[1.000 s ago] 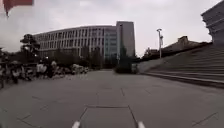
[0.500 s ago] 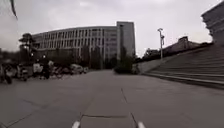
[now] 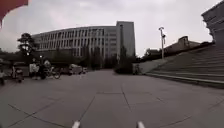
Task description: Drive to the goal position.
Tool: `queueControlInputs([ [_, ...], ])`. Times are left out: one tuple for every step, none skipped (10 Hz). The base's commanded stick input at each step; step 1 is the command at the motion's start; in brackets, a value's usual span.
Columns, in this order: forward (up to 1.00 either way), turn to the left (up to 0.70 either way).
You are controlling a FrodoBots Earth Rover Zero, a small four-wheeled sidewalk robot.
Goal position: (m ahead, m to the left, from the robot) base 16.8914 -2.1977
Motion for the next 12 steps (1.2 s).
queueControlInputs([
  [0.6, 0.0],
  [0.6, 0.0],
  [0.6, 0.0],
  [0.6, 0.0],
  [0.6, 0.0],
  [0.6, 0.0],
  [0.6, 0.0],
  [0.6, 0.0],
  [0.6, 0.0],
  [0.6, 0.0],
  [0.6, 0.0],
  [0.6, 0.0],
])
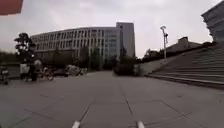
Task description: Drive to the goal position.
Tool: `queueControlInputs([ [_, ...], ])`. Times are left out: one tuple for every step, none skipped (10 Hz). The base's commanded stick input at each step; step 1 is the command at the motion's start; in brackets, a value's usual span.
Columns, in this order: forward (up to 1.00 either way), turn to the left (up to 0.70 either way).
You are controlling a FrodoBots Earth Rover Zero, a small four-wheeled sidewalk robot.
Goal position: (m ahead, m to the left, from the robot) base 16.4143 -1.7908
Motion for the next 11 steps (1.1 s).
queueControlInputs([
  [0.6, 0.0],
  [0.6, 0.0],
  [0.6, 0.0],
  [0.6, 0.0],
  [0.6, 0.0],
  [0.6, 0.0],
  [0.6, 0.0],
  [0.6, 0.0],
  [0.6, 0.0],
  [0.6, 0.0],
  [0.6, 0.0],
])
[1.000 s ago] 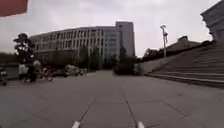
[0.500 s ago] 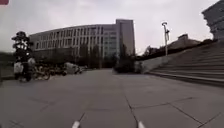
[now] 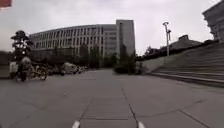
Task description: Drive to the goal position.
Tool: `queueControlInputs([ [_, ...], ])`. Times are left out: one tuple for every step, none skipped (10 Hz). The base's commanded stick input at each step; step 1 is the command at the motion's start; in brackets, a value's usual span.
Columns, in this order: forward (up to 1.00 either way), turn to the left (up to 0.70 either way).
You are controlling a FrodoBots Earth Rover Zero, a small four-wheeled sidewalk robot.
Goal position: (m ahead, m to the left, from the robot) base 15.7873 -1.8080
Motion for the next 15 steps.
queueControlInputs([
  [0.6, 0.0],
  [0.6, 0.0],
  [0.6, 0.0],
  [0.6, 0.0],
  [0.6, 0.0],
  [0.6, 0.0],
  [0.6, 0.0],
  [0.6, 0.0],
  [0.6, 0.0],
  [0.6, 0.0],
  [0.6, 0.0],
  [0.6, 0.0],
  [0.6, 0.0],
  [0.6, 0.0],
  [0.6, 0.0],
])
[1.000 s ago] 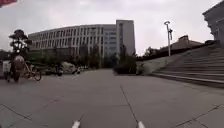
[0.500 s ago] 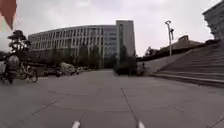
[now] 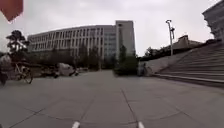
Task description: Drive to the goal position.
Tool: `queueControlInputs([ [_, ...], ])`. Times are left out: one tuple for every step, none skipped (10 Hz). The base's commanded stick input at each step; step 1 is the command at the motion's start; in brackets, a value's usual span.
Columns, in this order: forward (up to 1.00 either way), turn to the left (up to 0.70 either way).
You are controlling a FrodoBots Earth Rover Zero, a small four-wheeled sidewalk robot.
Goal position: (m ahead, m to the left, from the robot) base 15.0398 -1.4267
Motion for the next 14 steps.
queueControlInputs([
  [0.6, 0.0],
  [0.6, 0.0],
  [0.6, 0.0],
  [0.6, 0.0],
  [0.6, 0.0],
  [0.6, 0.0],
  [0.6, 0.0],
  [0.6, 0.0],
  [0.6, 0.0],
  [0.6, 0.0],
  [0.6, 0.0],
  [0.6, 0.0],
  [0.6, 0.0],
  [0.6, 0.0],
])
